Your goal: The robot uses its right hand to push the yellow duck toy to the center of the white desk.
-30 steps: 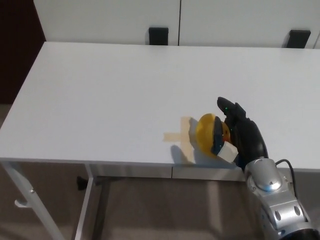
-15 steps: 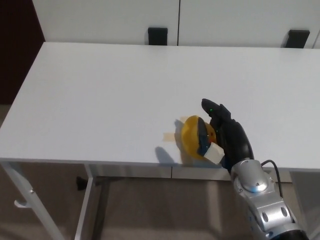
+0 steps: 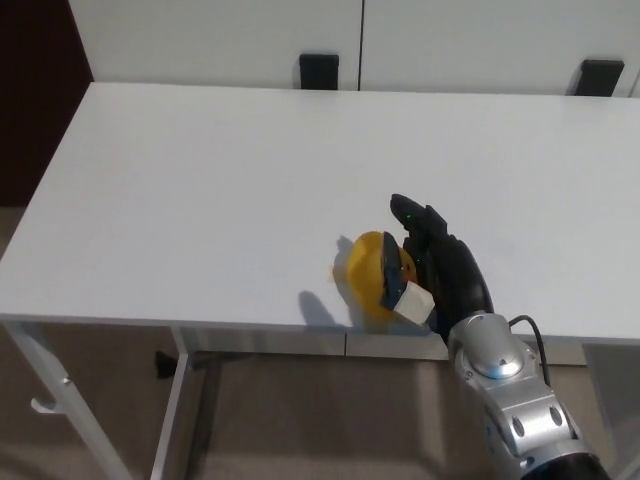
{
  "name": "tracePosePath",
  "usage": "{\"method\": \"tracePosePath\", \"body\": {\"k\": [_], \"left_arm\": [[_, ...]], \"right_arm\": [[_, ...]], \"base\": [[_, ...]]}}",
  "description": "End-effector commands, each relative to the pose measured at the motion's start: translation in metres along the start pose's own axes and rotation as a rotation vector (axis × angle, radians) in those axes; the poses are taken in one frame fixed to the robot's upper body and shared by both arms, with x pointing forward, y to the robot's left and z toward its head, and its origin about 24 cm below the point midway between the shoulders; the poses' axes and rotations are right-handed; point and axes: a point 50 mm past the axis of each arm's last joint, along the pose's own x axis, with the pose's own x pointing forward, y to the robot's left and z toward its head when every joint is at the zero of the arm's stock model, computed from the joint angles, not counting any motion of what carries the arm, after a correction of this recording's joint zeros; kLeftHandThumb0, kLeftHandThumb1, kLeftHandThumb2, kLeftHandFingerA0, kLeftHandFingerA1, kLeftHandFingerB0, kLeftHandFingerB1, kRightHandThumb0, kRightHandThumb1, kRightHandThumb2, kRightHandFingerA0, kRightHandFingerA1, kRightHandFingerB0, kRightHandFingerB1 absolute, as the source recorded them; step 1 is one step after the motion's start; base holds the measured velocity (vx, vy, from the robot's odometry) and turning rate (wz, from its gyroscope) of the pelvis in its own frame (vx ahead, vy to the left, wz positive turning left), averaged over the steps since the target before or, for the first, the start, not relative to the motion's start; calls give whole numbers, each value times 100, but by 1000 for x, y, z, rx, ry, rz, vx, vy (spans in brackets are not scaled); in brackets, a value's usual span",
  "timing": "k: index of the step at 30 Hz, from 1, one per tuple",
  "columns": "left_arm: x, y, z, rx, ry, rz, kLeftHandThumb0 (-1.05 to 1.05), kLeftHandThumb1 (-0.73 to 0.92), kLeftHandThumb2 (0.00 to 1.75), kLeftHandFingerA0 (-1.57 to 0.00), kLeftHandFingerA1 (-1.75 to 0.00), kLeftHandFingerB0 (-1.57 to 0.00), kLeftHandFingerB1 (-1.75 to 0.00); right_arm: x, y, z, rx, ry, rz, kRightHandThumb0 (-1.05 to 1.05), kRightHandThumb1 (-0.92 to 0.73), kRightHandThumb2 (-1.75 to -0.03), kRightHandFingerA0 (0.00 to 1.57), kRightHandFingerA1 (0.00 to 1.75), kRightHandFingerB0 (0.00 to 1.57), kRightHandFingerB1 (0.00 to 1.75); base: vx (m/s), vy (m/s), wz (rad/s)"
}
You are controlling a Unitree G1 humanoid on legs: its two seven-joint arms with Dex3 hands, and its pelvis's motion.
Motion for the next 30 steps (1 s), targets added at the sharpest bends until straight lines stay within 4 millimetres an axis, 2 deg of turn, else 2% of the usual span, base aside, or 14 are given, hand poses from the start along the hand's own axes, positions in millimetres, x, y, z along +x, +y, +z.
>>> {"method": "tracePosePath", "body": {"k": [1,8,9,12,14,15,16,18,19,20,23,24,25,30], "left_arm": [[-1,2,-1,13,-25,-4,-14,68,72,-86,-71,-81,-63],[-1,1,-1,5,-21,-1,-12,67,73,-85,-71,-84,-63],[-1,1,-2,4,-18,-1,-12,65,77,-87,-73,-85,-64],[-1,2,-3,6,-13,-2,-14,68,72,-87,-74,-83,-64],[-1,2,-3,7,-12,-2,-14,68,72,-87,-74,-83,-64],[-1,1,-2,5,-14,-3,-12,67,74,-86,-75,-83,-65],[-1,1,-2,5,-14,-4,-13,66,74,-88,-77,-85,-64],[-1,1,-3,5,-13,-5,-13,66,74,-88,-77,-85,-64],[-1,1,-3,5,-14,-7,-13,68,73,-86,-76,-84,-66],[-1,2,-3,7,-15,-4,-15,67,71,-86,-76,-84,-66],[-1,2,-3,9,-16,-1,-15,67,71,-86,-76,-84,-66],[-1,2,-2,11,-16,0,-15,69,70,-86,-76,-83,-64],[0,2,-1,5,-16,2,-15,67,71,-87,-77,-83,-64],[0,4,-2,-7,-10,9,-16,68,70,-87,-76,-82,-63]], "right_arm": [[-1,-11,-1,-2,34,-15,-82,-75,-118,0,28,0,22],[-3,-22,1,-2,-15,-37,-83,-74,-117,0,28,0,21],[-4,-34,2,-69,-30,-76,-105,-88,-124,0,16,0,5],[-8,-57,5,-195,-55,-157,-105,-85,-123,0,17,0,8],[-8,-59,6,-203,-57,-165,-105,-85,-123,0,17,0,8],[-12,-79,13,-246,-103,-234,-95,-92,-73,0,0,0,0],[-15,-93,18,-285,-115,-281,-100,-76,-104,0,0,0,0],[-19,-106,24,-326,-120,-327,-100,-76,-104,0,0,0,0],[-29,-131,33,-331,-136,-375,-105,-92,-75,0,0,0,0],[-36,-147,39,-332,-154,-394,-103,-75,-106,0,0,0,0],[-45,-161,45,-337,-174,-408,-103,-75,-106,0,0,0,0],[-54,-178,50,-322,-197,-422,-102,-92,-70,0,0,0,0],[-69,-197,51,-321,-216,-436,-104,-84,-123,0,16,0,15],[-98,-227,51,-349,-232,-456,-101,-82,-120,5,32,0,14]], "base": [[0,0,0],[0,0,0],[0,0,0],[0,0,0],[0,0,0],[0,0,0],[0,0,0],[0,0,0],[0,0,0],[0,0,0],[0,0,0],[0,0,0],[0,0,0],[0,0,0]]}}
